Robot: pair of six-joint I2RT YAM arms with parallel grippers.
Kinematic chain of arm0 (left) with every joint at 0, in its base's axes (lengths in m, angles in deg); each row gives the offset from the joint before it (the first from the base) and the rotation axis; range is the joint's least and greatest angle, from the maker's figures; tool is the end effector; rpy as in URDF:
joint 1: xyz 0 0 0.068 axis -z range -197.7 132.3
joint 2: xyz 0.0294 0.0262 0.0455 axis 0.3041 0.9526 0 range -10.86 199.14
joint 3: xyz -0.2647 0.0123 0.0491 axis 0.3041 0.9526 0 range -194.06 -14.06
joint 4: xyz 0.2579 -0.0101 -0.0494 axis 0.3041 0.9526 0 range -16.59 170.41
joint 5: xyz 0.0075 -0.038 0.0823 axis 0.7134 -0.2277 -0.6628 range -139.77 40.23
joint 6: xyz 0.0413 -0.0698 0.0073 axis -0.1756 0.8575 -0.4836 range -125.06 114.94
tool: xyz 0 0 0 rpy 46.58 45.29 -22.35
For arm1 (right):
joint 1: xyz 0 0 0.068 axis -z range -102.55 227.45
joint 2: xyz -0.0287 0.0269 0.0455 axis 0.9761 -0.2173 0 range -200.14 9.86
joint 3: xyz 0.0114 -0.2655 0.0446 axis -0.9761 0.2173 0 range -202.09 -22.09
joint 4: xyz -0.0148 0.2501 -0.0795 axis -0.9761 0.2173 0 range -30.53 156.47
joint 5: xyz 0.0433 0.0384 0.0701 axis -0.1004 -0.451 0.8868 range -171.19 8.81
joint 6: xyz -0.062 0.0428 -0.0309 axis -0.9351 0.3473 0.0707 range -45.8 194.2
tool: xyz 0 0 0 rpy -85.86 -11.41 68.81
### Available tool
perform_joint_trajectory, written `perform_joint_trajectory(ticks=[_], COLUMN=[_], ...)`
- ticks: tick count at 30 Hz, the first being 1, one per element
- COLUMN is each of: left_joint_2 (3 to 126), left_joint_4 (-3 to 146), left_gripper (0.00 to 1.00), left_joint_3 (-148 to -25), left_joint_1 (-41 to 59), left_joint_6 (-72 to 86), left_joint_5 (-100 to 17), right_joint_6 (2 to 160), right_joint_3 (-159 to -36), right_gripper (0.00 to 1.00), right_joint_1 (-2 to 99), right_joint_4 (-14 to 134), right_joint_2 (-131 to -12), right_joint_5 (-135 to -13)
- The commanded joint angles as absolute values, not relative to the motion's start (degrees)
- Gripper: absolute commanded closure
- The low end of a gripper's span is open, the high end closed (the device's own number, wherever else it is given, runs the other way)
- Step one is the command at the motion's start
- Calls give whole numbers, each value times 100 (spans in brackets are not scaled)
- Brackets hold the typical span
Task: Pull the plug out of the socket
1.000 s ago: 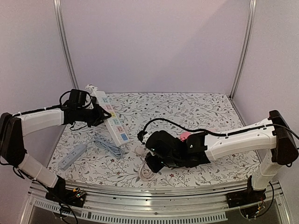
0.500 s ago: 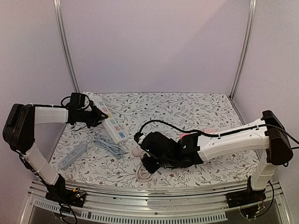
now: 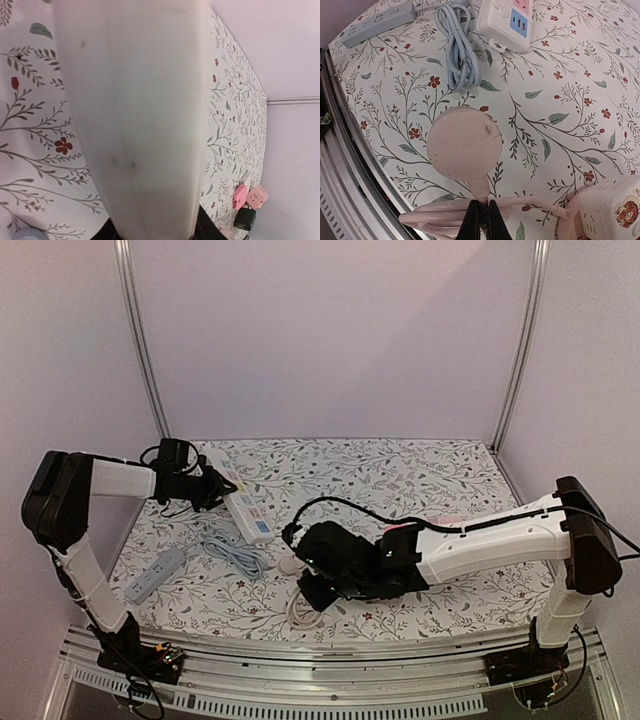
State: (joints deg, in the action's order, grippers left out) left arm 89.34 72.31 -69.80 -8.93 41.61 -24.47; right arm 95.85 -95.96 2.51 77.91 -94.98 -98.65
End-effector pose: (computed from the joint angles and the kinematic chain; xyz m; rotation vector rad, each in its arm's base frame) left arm 0.3753 -0.0885 0.1455 -0.5694 2.3861 -0.9749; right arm 0.1299 0.4010 0.1826 -0.9621 2.2243 0.4208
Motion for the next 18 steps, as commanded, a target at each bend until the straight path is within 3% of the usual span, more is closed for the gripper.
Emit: perform_joint_trajectory(ticks=[1, 10, 18], left_joint_2=[9223, 9209, 8433], left_joint_4=[7264, 7585, 8098], left_gripper=[63, 54, 17], left_joint_3=[-7070, -7093, -6960], left_joint_1=[-956, -954, -959], left_joint_6=[3738, 3549, 3199], left_joint_5=[-2637, -2757, -3367], right_joint_6=[9597, 9637, 9703], right_joint_3=[-9787, -9733, -9691], right_gripper=[100, 100, 100], right_joint_1=[266, 270, 260], right_joint_4=[7608, 7608, 7617], right_joint_2=[-9552, -9510, -9423], right_joint_5=[-9890, -9921, -9930])
